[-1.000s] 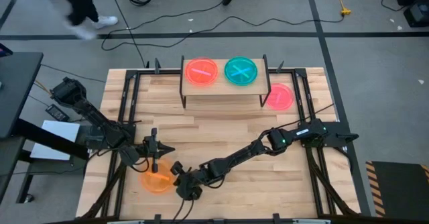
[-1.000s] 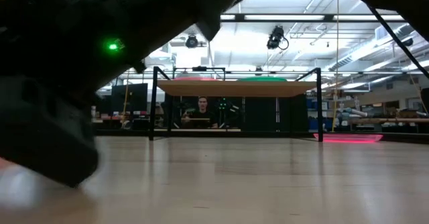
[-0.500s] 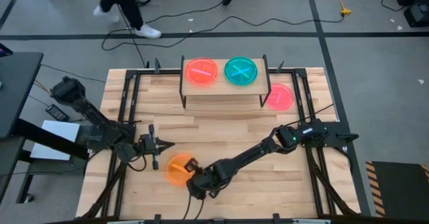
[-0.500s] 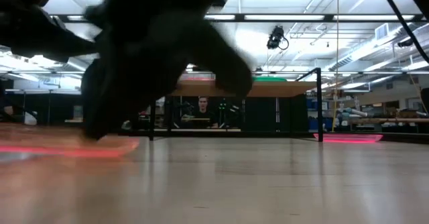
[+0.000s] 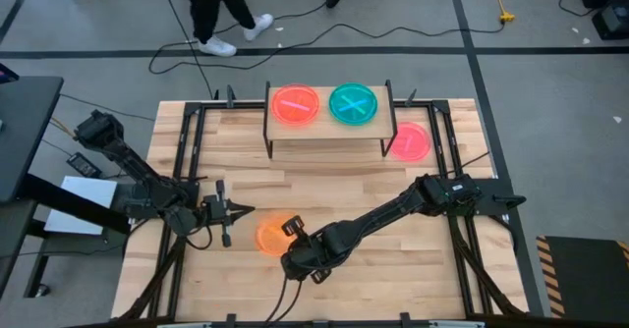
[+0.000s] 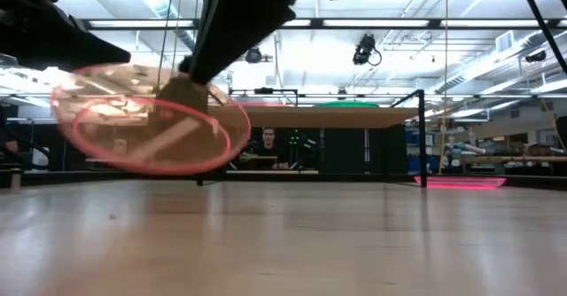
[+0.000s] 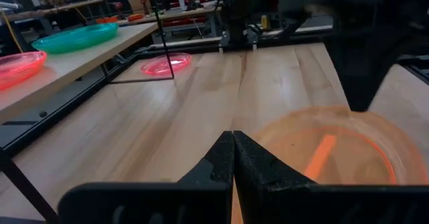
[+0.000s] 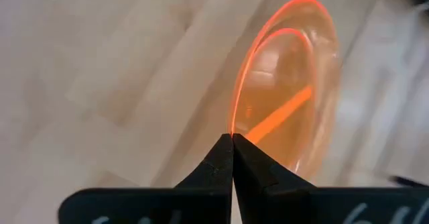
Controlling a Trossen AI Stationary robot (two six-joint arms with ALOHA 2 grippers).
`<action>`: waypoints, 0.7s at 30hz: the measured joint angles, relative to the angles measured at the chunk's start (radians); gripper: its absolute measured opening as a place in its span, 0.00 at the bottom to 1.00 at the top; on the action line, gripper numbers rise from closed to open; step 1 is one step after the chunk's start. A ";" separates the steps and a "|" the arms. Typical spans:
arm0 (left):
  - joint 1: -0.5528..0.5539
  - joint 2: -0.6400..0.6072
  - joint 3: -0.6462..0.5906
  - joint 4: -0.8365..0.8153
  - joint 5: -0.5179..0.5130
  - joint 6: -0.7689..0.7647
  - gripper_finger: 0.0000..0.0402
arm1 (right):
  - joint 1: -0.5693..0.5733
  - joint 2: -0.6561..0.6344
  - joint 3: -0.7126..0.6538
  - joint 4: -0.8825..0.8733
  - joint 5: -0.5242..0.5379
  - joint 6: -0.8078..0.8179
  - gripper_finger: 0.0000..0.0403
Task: Place and stack plates onto a shelf
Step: Stack the orange plate on top of the red plate on the shelf
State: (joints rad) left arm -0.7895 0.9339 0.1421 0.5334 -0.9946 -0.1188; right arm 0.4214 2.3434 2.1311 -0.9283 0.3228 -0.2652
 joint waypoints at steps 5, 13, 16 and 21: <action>-0.001 0.000 0.000 -0.001 0.005 -0.005 0.02 | 0.001 0.029 -0.077 0.031 -0.003 0.074 0.02; -0.006 0.002 0.000 -0.008 0.015 -0.027 0.02 | 0.001 0.027 -0.117 0.012 0.014 0.137 0.02; -0.006 0.002 0.000 -0.007 0.024 -0.027 0.02 | -0.005 0.027 -0.117 0.019 0.039 0.159 0.06; -0.006 0.002 0.000 -0.005 0.030 -0.029 0.02 | -0.014 0.027 -0.118 0.018 0.047 0.171 0.19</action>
State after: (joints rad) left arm -0.7952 0.9356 0.1417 0.5287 -0.9648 -0.1478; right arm 0.4070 2.3703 2.0132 -0.9100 0.3698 -0.0946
